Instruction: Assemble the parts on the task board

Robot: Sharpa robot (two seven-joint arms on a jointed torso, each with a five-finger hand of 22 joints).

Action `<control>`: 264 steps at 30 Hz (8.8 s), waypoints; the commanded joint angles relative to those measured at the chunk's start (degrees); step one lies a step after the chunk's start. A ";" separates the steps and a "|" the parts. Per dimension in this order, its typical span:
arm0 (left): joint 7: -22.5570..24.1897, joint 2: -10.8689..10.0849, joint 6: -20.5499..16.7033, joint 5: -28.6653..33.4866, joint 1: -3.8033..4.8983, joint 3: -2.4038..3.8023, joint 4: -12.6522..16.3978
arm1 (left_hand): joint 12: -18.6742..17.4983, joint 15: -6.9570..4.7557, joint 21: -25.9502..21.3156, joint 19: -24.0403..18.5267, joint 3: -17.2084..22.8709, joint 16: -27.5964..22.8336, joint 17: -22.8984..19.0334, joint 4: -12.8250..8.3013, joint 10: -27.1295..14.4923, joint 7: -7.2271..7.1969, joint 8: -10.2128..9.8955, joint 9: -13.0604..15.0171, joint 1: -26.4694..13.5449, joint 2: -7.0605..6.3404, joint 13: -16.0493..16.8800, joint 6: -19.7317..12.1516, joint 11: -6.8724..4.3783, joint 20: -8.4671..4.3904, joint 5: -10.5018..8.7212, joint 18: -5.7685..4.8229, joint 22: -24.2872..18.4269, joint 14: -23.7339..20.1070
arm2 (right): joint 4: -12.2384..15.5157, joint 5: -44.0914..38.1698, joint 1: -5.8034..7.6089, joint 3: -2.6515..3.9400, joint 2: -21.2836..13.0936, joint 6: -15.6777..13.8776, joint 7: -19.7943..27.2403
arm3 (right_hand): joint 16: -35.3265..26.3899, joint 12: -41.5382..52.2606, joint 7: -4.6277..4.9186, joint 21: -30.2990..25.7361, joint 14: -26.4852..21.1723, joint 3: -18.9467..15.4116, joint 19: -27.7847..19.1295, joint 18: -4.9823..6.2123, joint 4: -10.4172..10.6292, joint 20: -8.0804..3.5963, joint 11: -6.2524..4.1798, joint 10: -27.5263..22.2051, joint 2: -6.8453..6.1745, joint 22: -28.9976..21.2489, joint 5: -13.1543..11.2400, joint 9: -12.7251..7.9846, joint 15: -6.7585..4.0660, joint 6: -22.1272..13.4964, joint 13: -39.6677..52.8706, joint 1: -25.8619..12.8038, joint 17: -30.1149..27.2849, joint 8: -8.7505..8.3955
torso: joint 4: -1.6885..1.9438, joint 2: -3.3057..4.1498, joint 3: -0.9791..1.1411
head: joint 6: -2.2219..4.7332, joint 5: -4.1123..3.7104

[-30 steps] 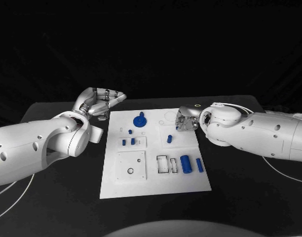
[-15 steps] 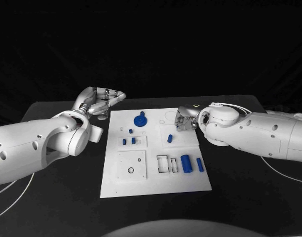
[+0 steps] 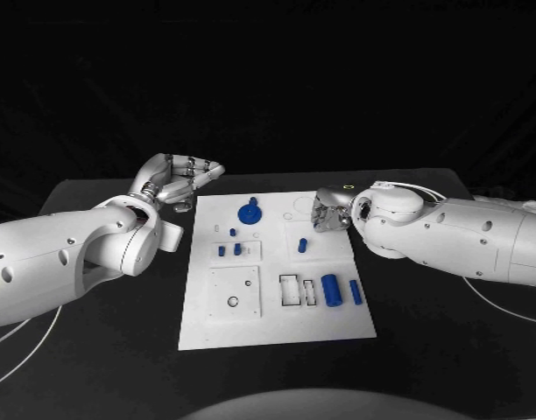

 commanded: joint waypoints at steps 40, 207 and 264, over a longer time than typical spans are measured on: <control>0.32 0.05 0.50 0.24 0.02 0.03 -0.27 | -0.13 -0.13 -0.82 -0.70 -0.24 -0.67 0.83 -0.27 0.31 -0.17 -0.22 -0.01 0.31 0.84 0.08 -0.16 0.16 0.02 0.19 0.50 10.08 -0.32 | 2.89 -0.73 -0.48 -0.07 -2.17 -6.44 1.34 | 0.23 -0.71 -0.47 0.26 6.17 3.06 5.99 -0.81 -0.53 -1.33 -0.73 6.09 0.77 15.07 -0.15 0.76 -0.96 5.44 -0.04 1.93 15.06 1.77 | 0.01 0.07 0.01 | -0.40 0.30; 0.05 3.64 1.66 -0.67 -0.18 -0.04 -6.92 | -0.39 -0.10 -1.59 -1.12 -0.54 -1.25 0.20 -0.29 0.00 -0.10 -0.33 -0.05 0.90 1.58 0.02 -0.42 0.23 -0.01 0.18 0.63 9.87 -0.68 | 12.10 -4.42 -4.74 0.09 7.53 2.42 5.28 | 0.23 -2.02 0.78 0.26 6.17 4.33 5.99 -0.81 -0.93 0.22 0.67 5.46 -0.05 15.07 -0.15 0.72 0.97 4.72 -0.11 1.87 15.06 0.72 | 0.61 -0.88 -0.37 | -4.38 4.43; 0.01 3.58 1.67 -0.68 -0.18 -0.04 -7.07 | -0.43 -0.10 -1.66 -1.11 -0.62 -1.33 0.12 -0.30 -0.03 -0.10 -0.34 -0.05 1.10 1.77 0.02 -0.45 0.24 -0.01 0.20 0.64 9.87 -0.71 | 12.37 -3.62 -4.79 0.07 7.13 2.59 4.61 | 0.23 -1.99 1.51 0.26 6.17 1.81 5.99 -0.81 0.70 2.12 3.24 -0.51 -5.38 15.07 -0.34 -1.10 3.13 -4.07 -0.05 -2.96 15.06 -0.88 | 0.58 -0.94 -0.42 | -4.38 4.07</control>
